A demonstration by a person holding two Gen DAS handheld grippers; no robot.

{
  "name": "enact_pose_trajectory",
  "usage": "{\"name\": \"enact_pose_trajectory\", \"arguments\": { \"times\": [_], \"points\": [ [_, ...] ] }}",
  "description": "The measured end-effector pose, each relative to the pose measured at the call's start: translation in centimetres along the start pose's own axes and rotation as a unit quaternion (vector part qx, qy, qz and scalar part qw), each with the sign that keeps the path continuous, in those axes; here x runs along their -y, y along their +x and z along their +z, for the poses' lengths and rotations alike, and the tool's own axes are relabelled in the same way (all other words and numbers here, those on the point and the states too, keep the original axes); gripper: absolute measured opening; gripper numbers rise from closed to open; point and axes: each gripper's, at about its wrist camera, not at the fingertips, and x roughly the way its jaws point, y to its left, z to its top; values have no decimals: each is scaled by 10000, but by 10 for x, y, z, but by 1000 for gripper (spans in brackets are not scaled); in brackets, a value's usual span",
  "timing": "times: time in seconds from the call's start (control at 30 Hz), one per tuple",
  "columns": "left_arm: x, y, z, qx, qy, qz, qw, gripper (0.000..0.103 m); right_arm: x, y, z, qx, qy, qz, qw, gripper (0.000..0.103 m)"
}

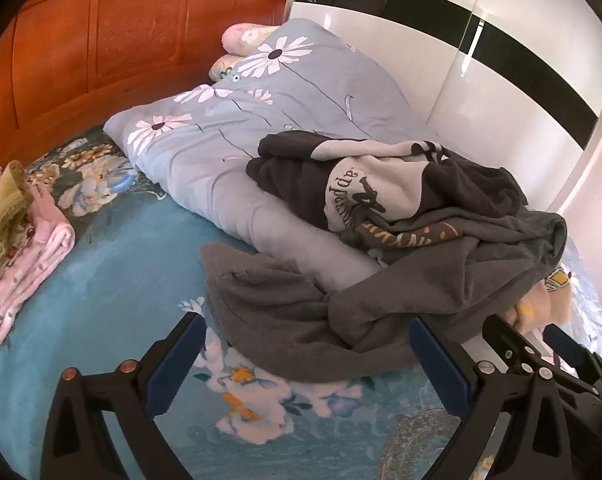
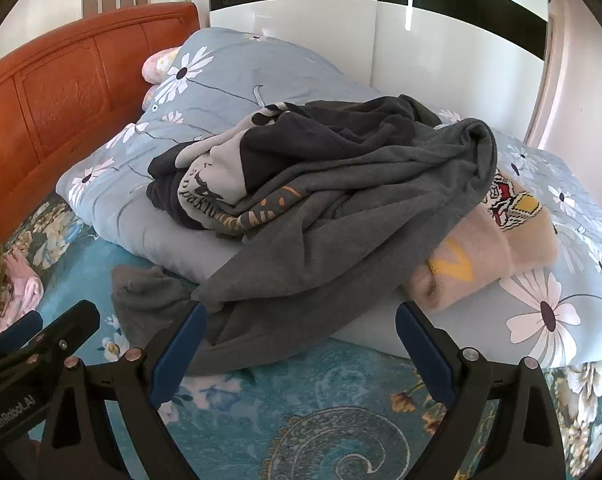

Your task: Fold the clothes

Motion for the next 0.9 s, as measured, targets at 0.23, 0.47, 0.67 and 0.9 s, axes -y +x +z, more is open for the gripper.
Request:
{"name": "enact_pose_trajectory", "arguments": {
  "times": [0.23,0.47,0.67,0.9],
  "points": [
    [4,0,-5,34,58,116,9999,103,3,-3,-1,23,-6,-32,10000,96],
    [6,1,-8,26,167,137,9998,103,10,-1,-5,-59,69,-19,10000,96],
    [6,1,-10,93,202,125,9997,103,11,-1,-6,-62,73,4,10000,96],
    [7,-2,-9,144,214,124,9996,103,12,-2,-6,-34,97,19,9999,96]
  ]
}}
